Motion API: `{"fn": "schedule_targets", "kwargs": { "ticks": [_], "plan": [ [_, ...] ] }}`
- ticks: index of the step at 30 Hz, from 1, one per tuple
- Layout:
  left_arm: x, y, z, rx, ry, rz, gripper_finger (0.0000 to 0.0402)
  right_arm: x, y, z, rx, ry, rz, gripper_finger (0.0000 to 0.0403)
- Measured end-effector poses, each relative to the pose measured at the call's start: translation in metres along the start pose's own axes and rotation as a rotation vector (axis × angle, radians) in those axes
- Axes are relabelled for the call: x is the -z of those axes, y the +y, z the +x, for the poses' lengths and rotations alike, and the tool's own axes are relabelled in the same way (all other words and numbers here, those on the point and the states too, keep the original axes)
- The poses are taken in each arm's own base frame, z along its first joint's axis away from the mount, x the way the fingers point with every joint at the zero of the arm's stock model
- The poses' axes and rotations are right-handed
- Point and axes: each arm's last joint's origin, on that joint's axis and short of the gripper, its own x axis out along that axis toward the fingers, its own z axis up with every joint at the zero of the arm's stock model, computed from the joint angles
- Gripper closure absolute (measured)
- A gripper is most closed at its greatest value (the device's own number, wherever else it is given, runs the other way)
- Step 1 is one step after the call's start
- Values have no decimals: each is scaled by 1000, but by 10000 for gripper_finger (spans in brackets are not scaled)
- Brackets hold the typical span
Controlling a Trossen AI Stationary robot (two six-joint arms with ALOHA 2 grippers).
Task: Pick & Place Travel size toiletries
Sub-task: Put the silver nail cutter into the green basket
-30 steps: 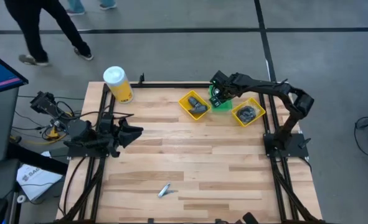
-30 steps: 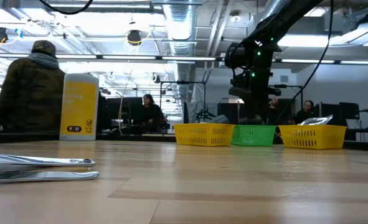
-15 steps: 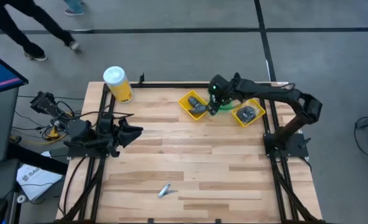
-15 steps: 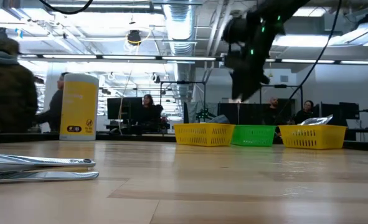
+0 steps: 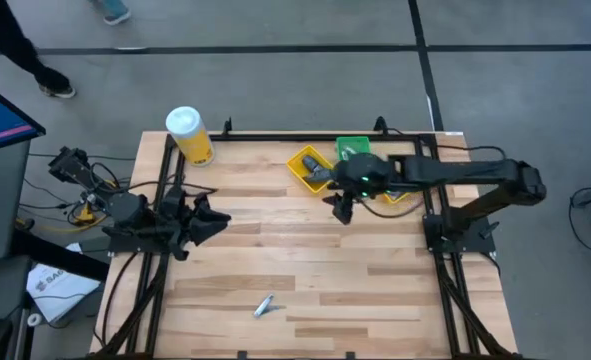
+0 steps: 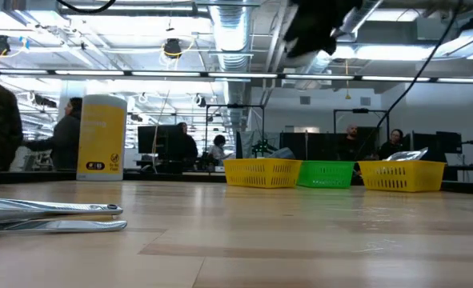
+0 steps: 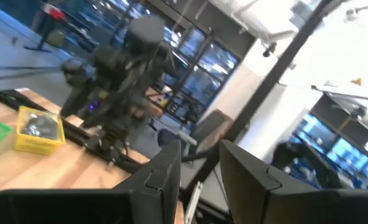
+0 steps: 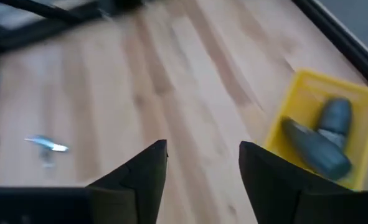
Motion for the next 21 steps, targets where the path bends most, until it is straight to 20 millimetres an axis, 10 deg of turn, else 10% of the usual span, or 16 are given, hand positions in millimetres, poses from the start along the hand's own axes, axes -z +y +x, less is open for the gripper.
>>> {"fn": "schedule_targets", "kwargs": {
  "ticks": [21],
  "plan": [
    [101,-32,84,-115,388,81,154,11,26,-125,-245,-313,-13,259]
  ]
}}
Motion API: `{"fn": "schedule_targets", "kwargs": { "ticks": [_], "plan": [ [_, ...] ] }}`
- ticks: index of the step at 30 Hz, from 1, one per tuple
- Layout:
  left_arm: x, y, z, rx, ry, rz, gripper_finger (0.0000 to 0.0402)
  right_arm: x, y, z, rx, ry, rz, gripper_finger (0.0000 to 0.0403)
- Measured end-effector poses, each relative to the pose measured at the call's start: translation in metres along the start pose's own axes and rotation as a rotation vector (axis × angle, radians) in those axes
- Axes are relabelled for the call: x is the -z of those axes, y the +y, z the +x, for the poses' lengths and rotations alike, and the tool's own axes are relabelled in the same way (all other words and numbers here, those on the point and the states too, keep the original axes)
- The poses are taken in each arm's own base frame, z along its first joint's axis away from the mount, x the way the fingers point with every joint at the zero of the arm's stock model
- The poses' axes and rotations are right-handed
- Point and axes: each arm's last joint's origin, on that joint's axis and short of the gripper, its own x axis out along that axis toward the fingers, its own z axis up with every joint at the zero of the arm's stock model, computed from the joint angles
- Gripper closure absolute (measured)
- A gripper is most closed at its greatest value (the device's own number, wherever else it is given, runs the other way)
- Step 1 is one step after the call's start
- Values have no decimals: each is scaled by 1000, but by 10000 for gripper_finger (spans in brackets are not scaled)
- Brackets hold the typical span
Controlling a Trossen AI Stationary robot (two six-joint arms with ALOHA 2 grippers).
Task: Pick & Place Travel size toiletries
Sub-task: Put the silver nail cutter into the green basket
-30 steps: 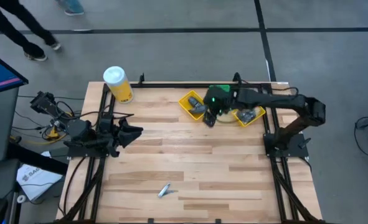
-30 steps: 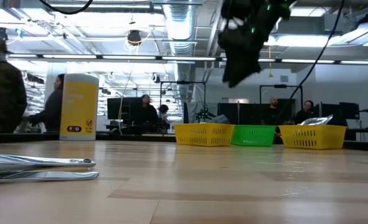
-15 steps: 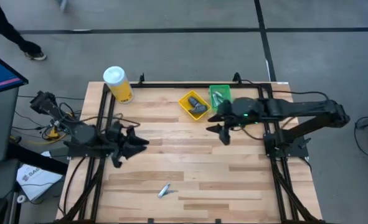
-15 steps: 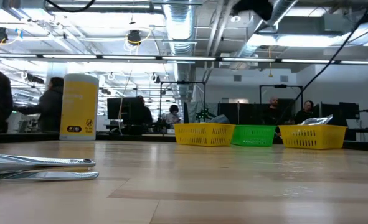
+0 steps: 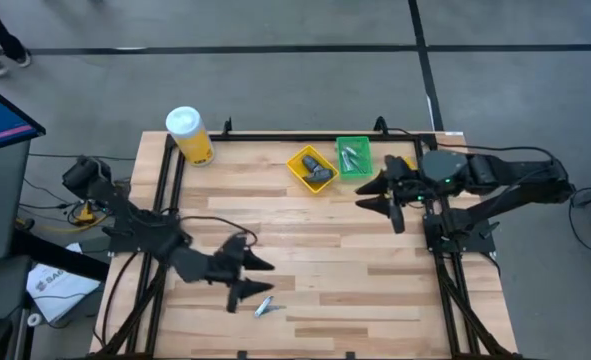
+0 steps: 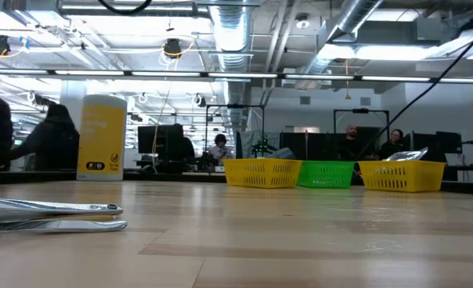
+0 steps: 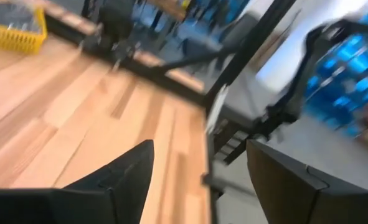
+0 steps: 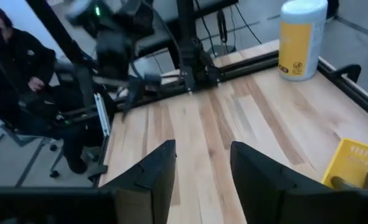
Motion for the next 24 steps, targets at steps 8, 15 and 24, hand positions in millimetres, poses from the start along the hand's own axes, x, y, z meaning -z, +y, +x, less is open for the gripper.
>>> {"fn": "schedule_targets", "kwargs": {
  "ticks": [8,15,24],
  "plan": [
    [27,-7,37,-185,215,89,171,-1,2,-11,-24,-23,-2,278],
    [77,-19,54,-152,482,139,171,1,7,-11,-47,-9,-12,282],
    [126,-12,51,-323,657,107,176,2,7,-11,-51,-4,5,282]
  ]
}}
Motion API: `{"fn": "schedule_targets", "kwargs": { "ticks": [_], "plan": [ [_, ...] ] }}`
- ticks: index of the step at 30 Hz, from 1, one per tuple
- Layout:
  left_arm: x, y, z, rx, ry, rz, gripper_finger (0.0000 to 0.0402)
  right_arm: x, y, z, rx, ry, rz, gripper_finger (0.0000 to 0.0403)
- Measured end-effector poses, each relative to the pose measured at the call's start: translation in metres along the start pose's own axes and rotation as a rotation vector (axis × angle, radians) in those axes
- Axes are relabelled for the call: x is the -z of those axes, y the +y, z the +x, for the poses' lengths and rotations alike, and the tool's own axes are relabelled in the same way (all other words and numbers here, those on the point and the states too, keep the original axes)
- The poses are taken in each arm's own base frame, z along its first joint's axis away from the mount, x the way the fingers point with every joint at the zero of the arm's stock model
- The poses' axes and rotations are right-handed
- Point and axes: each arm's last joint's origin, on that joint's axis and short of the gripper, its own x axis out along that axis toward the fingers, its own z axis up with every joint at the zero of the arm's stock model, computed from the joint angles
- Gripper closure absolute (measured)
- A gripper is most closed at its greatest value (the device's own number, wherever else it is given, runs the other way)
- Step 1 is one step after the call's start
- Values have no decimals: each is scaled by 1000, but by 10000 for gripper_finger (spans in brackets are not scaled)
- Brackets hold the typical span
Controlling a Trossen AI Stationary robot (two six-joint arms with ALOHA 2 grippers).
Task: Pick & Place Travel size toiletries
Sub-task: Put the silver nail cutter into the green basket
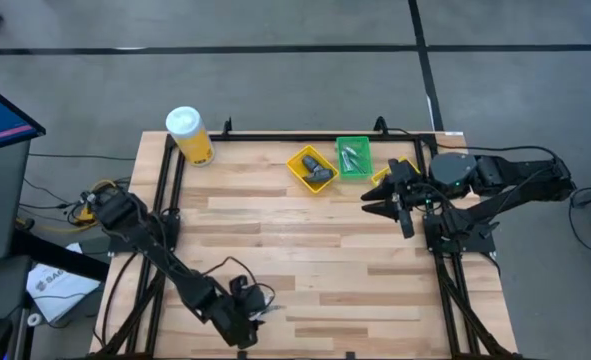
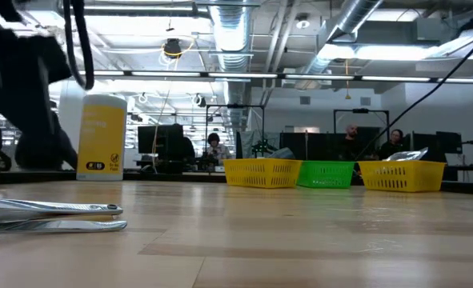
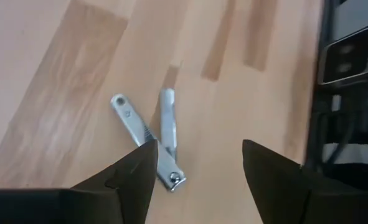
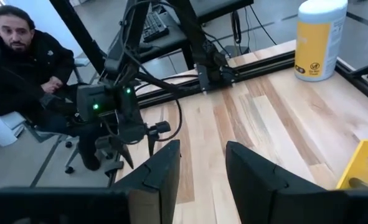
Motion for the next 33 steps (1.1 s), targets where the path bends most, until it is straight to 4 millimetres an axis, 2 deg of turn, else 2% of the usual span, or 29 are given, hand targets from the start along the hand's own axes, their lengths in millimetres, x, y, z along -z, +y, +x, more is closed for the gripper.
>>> {"fn": "schedule_targets", "kwargs": {
  "ticks": [12,19,23,30,33],
  "plan": [
    [21,6,36,-104,58,4,176,2,-1,0,5,22,9,282],
    [26,9,46,-147,58,-32,181,4,0,0,5,42,27,282],
    [22,14,49,-166,76,-45,226,5,1,0,-2,45,24,282],
    [12,29,55,-191,95,-137,358,5,1,0,-2,45,24,282],
    [8,33,57,-192,94,-179,359,5,1,0,-2,45,24,282]
  ]
}}
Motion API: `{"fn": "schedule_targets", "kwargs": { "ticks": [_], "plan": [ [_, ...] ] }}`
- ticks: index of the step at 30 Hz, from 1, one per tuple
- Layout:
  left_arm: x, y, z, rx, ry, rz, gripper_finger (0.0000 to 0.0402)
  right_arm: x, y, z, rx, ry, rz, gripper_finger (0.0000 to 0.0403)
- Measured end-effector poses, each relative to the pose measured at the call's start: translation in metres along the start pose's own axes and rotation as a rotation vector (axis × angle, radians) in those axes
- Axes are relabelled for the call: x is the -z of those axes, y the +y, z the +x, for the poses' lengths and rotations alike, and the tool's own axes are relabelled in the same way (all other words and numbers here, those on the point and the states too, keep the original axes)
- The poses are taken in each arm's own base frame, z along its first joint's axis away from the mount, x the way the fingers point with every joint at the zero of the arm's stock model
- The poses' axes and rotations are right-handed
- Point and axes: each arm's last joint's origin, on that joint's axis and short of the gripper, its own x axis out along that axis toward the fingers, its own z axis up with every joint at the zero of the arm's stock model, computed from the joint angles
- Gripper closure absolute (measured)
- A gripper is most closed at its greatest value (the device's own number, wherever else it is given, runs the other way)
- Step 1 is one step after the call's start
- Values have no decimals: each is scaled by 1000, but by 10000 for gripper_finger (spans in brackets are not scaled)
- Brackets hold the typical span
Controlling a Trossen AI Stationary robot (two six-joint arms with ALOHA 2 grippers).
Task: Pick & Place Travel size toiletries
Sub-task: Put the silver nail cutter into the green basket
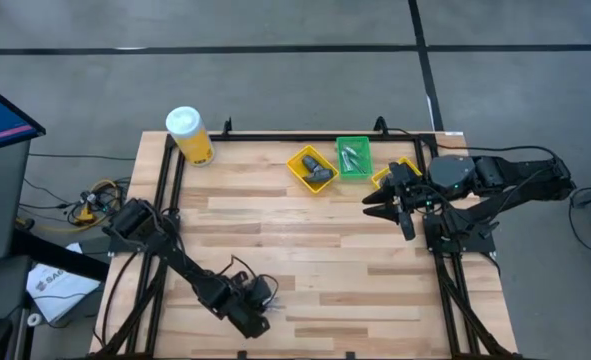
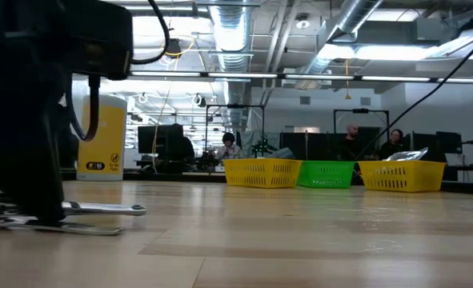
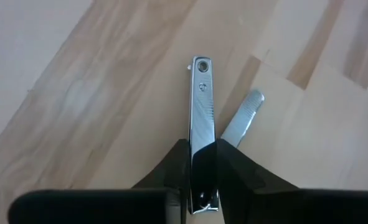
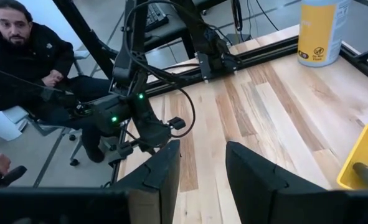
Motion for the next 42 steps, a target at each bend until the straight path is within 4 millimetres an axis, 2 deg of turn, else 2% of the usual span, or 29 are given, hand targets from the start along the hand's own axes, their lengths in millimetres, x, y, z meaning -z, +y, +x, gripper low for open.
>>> {"fn": "schedule_targets", "kwargs": {
  "ticks": [8,16,23,29,33,37,42],
  "plan": [
    [-12,6,2,-4,-9,-42,359,0,0,1,1,2,0,282],
    [-33,18,-12,-49,-106,-64,359,0,0,1,2,6,-1,282],
    [-67,28,-29,-4,-178,-112,359,1,0,0,4,10,-1,282],
    [-102,44,-53,20,-271,-118,359,4,-2,0,18,41,-5,282],
    [-125,53,-73,72,-366,-94,359,8,-6,7,99,81,-11,281],
    [-146,62,-95,107,-485,-81,359,9,-13,22,182,111,7,255],
    [-166,77,-123,70,-653,-69,359,10,-19,51,227,144,28,181]
  ]
}}
